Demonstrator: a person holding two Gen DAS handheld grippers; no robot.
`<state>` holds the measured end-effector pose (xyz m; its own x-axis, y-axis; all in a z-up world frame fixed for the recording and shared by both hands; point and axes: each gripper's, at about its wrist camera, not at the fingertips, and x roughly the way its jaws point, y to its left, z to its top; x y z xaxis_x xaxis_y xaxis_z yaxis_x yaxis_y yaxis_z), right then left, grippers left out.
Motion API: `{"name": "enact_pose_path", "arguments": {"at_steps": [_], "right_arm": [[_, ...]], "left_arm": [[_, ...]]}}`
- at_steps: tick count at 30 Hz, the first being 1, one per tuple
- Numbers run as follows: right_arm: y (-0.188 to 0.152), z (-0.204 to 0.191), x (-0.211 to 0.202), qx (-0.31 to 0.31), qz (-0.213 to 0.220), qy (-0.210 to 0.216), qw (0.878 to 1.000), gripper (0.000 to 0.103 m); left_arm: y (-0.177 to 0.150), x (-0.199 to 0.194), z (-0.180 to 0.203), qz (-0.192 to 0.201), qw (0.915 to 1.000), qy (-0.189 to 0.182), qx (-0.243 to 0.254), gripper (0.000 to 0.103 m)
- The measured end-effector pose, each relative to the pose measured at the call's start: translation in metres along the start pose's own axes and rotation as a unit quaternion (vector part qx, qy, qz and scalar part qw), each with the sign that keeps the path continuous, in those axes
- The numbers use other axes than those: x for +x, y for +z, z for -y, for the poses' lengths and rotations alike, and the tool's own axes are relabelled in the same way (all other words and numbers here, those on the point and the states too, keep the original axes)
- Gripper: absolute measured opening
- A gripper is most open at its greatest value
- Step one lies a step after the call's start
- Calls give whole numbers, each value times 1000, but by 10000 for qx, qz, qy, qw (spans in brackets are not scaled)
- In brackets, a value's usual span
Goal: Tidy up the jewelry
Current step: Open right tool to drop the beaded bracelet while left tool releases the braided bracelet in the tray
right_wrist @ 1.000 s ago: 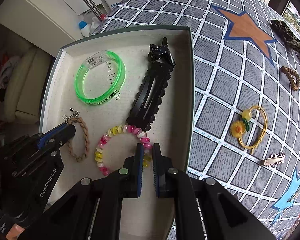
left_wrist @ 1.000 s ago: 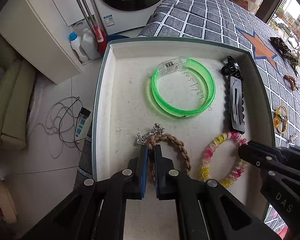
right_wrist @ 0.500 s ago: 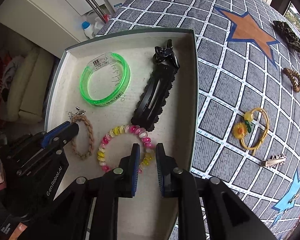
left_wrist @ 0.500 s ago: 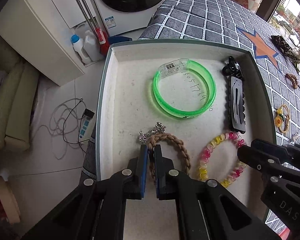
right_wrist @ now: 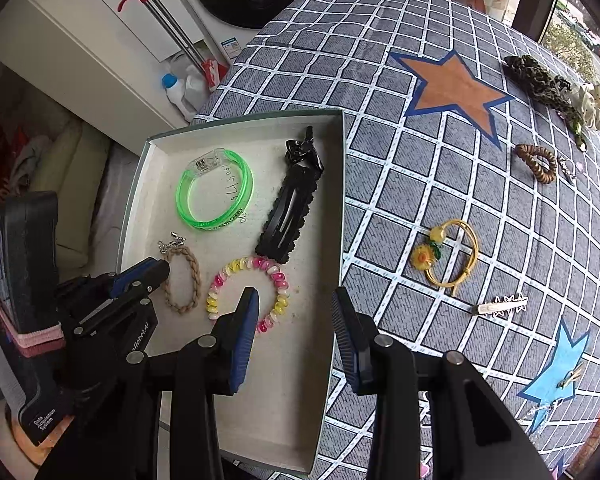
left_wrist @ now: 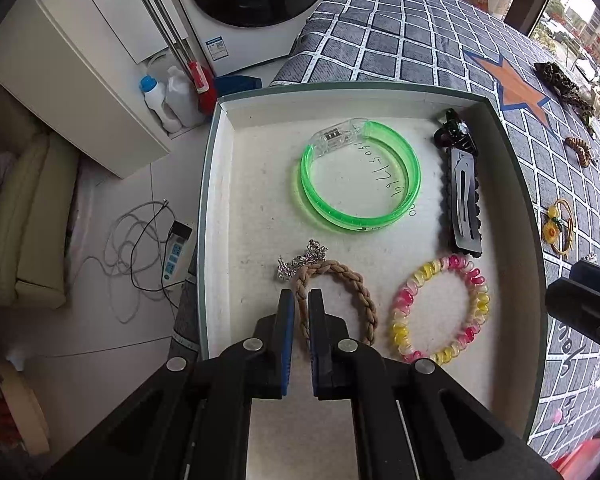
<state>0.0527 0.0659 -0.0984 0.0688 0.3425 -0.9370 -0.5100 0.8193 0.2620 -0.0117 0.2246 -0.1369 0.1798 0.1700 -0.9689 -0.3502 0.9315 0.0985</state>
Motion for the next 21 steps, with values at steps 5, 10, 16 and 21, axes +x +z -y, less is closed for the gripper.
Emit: {"name": "enact_pose_path", "arguments": {"at_steps": [5,10,16,21], "right_arm": [[-22,25,-14,306,-56,-53,9995,43],[-48,57,-22,742,-141,-168,9970,43],[-77,99,-30,1331,-236,-300,9904,43],[-99,128,-36,1753,-287,-372,9834,43]], "left_arm": [[-2,-3,8,-37,9998,63,180,13],[-3,-5,10,-99,9998,-6,181,13],[-1,-7,14,-96,9996,-108,246,14],[-1,-12,17,-109,9993,-302,206,40]]}}
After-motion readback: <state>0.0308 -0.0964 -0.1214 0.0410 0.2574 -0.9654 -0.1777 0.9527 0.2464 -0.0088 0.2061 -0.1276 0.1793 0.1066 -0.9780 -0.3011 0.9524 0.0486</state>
